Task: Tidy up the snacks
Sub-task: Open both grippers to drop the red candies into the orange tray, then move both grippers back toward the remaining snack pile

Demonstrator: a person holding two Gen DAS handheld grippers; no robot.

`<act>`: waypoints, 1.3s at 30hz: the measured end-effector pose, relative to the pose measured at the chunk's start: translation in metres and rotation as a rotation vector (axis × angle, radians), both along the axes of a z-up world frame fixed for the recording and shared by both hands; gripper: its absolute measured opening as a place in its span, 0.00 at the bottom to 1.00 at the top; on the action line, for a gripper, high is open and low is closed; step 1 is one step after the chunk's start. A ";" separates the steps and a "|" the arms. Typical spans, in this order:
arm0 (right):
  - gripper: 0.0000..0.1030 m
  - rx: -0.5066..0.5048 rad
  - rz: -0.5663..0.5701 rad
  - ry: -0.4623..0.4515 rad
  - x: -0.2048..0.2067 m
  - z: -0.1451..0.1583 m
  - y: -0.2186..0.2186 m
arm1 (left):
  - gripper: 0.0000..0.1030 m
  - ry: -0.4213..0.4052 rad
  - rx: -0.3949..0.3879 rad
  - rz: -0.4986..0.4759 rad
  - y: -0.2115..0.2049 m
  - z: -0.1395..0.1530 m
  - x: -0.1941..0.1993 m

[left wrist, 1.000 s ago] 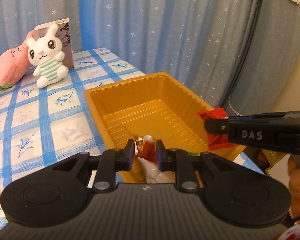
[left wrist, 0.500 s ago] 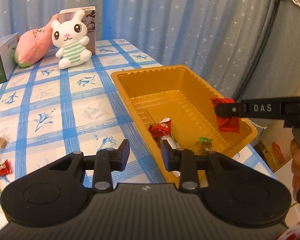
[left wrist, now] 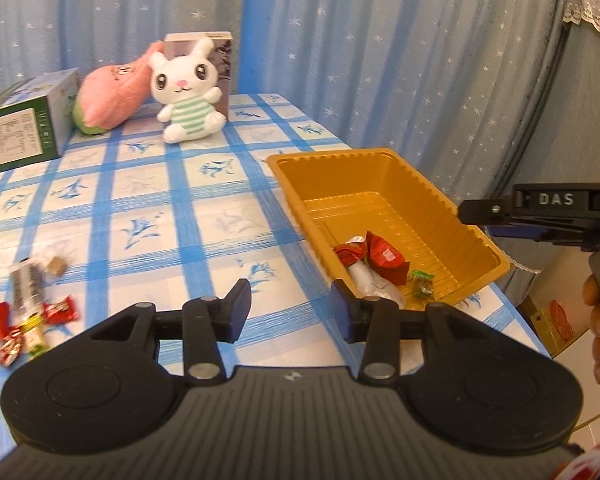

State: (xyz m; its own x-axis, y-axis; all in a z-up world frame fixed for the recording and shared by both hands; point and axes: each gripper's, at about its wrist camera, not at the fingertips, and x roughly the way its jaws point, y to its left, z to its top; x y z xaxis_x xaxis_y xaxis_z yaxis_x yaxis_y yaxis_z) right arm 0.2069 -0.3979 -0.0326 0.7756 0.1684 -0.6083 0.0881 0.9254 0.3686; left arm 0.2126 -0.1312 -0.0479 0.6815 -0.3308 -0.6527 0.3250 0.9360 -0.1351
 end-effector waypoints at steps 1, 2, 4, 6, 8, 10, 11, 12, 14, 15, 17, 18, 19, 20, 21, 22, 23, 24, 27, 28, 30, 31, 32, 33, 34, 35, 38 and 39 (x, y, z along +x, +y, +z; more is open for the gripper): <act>0.53 0.003 0.000 -0.003 -0.004 0.003 0.003 | 0.40 -0.001 -0.002 0.009 0.004 0.002 -0.004; 0.53 0.007 0.000 -0.007 -0.009 0.007 0.005 | 0.41 -0.003 -0.005 0.019 0.009 0.004 -0.008; 0.53 0.014 0.008 -0.018 -0.019 0.013 0.012 | 0.43 -0.004 -0.006 0.034 0.017 0.007 -0.016; 0.53 0.022 0.019 -0.033 -0.029 0.020 0.020 | 0.43 -0.009 -0.005 0.050 0.027 0.011 -0.025; 0.53 0.027 0.035 -0.045 -0.037 0.026 0.031 | 0.44 -0.011 -0.007 0.069 0.036 0.014 -0.034; 0.53 0.031 0.055 -0.058 -0.045 0.032 0.042 | 0.45 -0.015 -0.009 0.086 0.046 0.019 -0.044; 0.53 0.032 0.066 -0.063 -0.048 0.034 0.049 | 0.46 -0.018 -0.009 0.094 0.051 0.020 -0.049; 0.53 0.034 0.077 -0.068 -0.052 0.035 0.055 | 0.46 -0.022 -0.009 0.104 0.057 0.022 -0.055; 0.53 0.037 0.098 -0.073 -0.058 0.037 0.070 | 0.47 -0.024 -0.012 0.124 0.068 0.025 -0.063; 0.53 0.039 0.110 -0.072 -0.061 0.037 0.076 | 0.47 -0.026 -0.013 0.135 0.073 0.027 -0.067; 0.53 0.035 0.139 -0.068 -0.064 0.036 0.091 | 0.48 -0.032 -0.011 0.157 0.086 0.029 -0.075; 0.53 0.033 0.152 -0.066 -0.066 0.035 0.098 | 0.48 -0.033 -0.010 0.170 0.092 0.029 -0.078; 0.53 0.032 0.164 -0.063 -0.067 0.034 0.105 | 0.48 -0.034 -0.009 0.181 0.098 0.030 -0.081; 0.53 0.033 0.175 -0.061 -0.068 0.033 0.111 | 0.48 -0.034 -0.007 0.192 0.105 0.030 -0.084; 0.53 0.033 0.186 -0.059 -0.069 0.032 0.117 | 0.48 -0.035 -0.004 0.204 0.112 0.031 -0.087; 0.53 0.033 0.195 -0.057 -0.069 0.031 0.123 | 0.48 -0.035 -0.001 0.215 0.118 0.031 -0.090; 0.53 0.034 0.205 -0.054 -0.070 0.030 0.129 | 0.48 -0.035 0.002 0.227 0.124 0.030 -0.092; 0.53 0.034 0.216 -0.052 -0.070 0.028 0.135 | 0.48 -0.033 0.003 0.237 0.130 0.030 -0.095; 0.54 0.026 0.249 -0.047 -0.070 0.025 0.152 | 0.48 -0.030 0.012 0.267 0.147 0.028 -0.101; 0.53 0.023 0.260 -0.047 -0.070 0.024 0.158 | 0.48 -0.028 0.012 0.277 0.153 0.026 -0.102; 0.53 0.016 0.281 -0.046 -0.070 0.022 0.168 | 0.48 -0.022 0.014 0.296 0.162 0.024 -0.104; 0.53 0.013 0.290 -0.046 -0.070 0.021 0.172 | 0.48 -0.020 0.016 0.304 0.167 0.023 -0.105; 0.53 0.010 0.299 -0.045 -0.070 0.020 0.176 | 0.48 -0.018 0.018 0.312 0.171 0.022 -0.105; 0.53 0.007 0.307 -0.045 -0.071 0.019 0.181 | 0.48 -0.017 0.020 0.319 0.175 0.021 -0.106; 0.53 0.002 0.314 -0.044 -0.070 0.018 0.185 | 0.48 -0.016 0.021 0.324 0.178 0.021 -0.106; 0.53 -0.002 0.321 -0.044 -0.070 0.017 0.189 | 0.48 -0.014 0.023 0.329 0.181 0.020 -0.106; 0.53 -0.009 0.340 -0.039 -0.068 0.013 0.198 | 0.48 -0.012 0.028 0.336 0.188 0.017 -0.104; 0.53 -0.013 0.345 -0.038 -0.068 0.012 0.201 | 0.48 -0.009 0.030 0.339 0.191 0.016 -0.102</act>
